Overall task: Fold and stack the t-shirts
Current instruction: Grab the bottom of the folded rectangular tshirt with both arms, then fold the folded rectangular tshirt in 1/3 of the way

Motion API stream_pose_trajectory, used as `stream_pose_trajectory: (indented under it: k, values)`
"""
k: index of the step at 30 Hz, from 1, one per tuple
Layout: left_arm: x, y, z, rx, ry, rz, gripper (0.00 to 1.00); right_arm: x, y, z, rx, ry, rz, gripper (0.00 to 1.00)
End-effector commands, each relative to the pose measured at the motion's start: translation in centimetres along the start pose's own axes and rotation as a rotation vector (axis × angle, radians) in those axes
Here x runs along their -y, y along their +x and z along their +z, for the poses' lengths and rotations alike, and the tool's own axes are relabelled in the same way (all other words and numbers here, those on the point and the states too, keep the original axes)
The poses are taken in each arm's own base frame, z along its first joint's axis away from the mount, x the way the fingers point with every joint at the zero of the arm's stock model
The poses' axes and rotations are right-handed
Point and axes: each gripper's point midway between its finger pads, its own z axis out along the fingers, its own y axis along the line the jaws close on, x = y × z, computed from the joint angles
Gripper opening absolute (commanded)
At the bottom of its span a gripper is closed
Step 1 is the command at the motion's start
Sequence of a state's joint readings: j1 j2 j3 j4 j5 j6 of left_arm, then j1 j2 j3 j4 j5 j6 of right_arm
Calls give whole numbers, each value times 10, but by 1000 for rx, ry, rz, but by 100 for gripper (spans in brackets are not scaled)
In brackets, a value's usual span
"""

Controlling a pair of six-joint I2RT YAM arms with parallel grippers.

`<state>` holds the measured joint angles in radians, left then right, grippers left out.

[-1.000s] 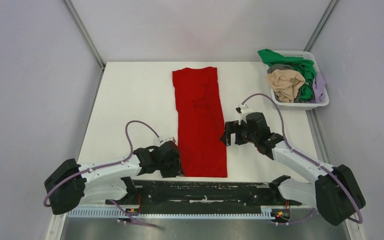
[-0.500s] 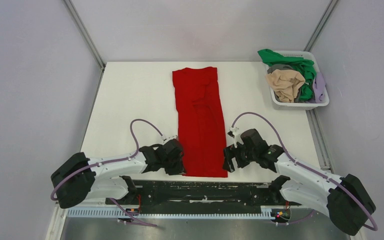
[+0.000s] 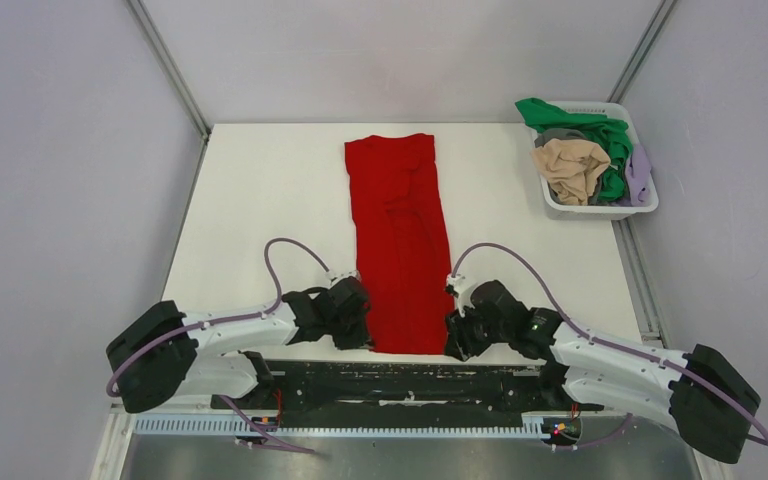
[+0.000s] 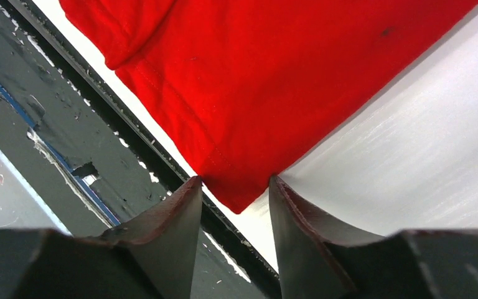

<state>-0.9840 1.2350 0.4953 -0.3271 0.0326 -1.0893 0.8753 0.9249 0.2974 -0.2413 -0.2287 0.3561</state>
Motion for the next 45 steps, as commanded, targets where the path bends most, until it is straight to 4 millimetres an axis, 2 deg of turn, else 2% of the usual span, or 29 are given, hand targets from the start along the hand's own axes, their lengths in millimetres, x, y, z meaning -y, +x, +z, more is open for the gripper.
stream_pose_trajectory:
  k: [1, 6, 10, 14, 16, 19, 22, 28, 35, 40, 45]
  values:
    - [-9, 8, -2, -18, -10, -19, 2, 12, 20, 2, -48, 83, 12, 41]
    - [-8, 12, 1, -32, 10, -28, 2, 21, 24, 6, -43, 146, 36, 21]
    - [-3, 13, -2, -37, 39, -23, 2, 15, 11, 3, 13, 130, 40, 2]
    - [12, 8, -9, -7, 111, -6, 2, 8, -7, -2, 79, 110, 18, 0]
    - [26, 1, -14, 17, 167, 27, 2, 5, -19, 0, 120, 97, 12, 0]
    - [45, -10, -19, 58, 227, 73, 2, -3, -50, -2, 219, 85, -8, 0]
    - [57, -30, -24, 119, 216, 103, 2, -4, -91, -11, 341, 131, -38, 0]
    - [64, -87, -24, 232, 166, 79, 2, 9, -147, -17, 470, 212, -54, 0]
    - [61, -149, -16, 275, 167, 17, 2, 42, -200, -19, 561, 244, -9, 0]
    - [55, -192, -18, 322, 140, -7, 2, 57, -231, -10, 562, 227, 3, 0]
    - [46, -226, -14, 344, 101, -12, 2, 78, -258, -4, 570, 258, 11, 0]
